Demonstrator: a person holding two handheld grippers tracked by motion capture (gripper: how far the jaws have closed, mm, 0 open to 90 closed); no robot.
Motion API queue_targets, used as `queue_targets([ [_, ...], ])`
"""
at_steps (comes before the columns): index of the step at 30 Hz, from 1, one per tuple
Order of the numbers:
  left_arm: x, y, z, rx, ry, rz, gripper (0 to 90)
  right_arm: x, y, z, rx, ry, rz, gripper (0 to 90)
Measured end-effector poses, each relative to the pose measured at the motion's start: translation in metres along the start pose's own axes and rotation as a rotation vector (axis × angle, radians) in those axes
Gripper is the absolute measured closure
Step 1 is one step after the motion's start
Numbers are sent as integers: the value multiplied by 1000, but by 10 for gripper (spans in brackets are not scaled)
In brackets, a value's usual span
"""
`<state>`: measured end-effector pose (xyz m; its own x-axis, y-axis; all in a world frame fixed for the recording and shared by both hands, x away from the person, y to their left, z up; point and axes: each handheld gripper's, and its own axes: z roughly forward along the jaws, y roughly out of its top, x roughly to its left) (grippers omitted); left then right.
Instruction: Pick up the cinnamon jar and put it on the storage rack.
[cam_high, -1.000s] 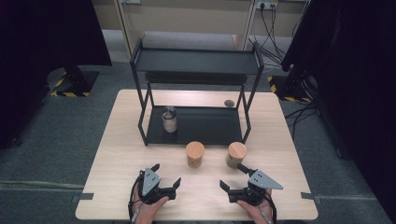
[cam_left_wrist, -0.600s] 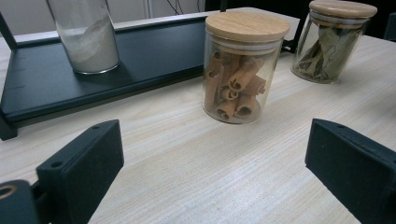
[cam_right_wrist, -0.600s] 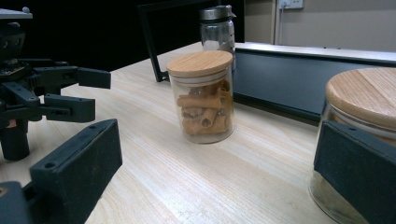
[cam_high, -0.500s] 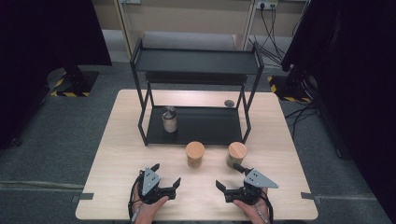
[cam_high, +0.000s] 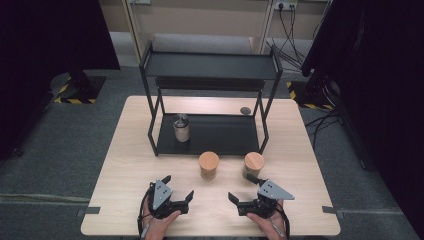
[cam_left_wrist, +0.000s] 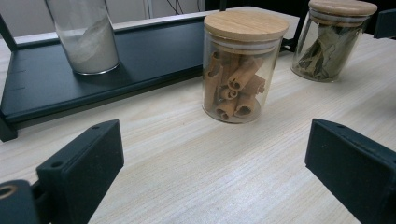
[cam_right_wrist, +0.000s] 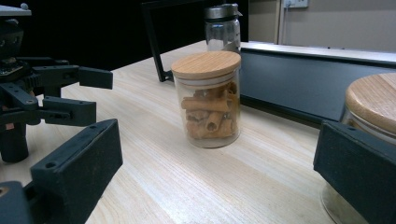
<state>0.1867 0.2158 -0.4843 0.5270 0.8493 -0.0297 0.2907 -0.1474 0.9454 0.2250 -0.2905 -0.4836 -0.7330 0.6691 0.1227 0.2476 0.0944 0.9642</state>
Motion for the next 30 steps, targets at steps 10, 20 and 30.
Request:
queue_targets([
  [10,0,0,0,-1,2,2,40,2,4,7,1,6,-9,17],
  [20,-1,0,0,-3,3,4,40,3,8,17,2,16,-20,18],
  [30,-1,0,0,-3,3,7,40,4,11,23,1,24,-24,18],
])
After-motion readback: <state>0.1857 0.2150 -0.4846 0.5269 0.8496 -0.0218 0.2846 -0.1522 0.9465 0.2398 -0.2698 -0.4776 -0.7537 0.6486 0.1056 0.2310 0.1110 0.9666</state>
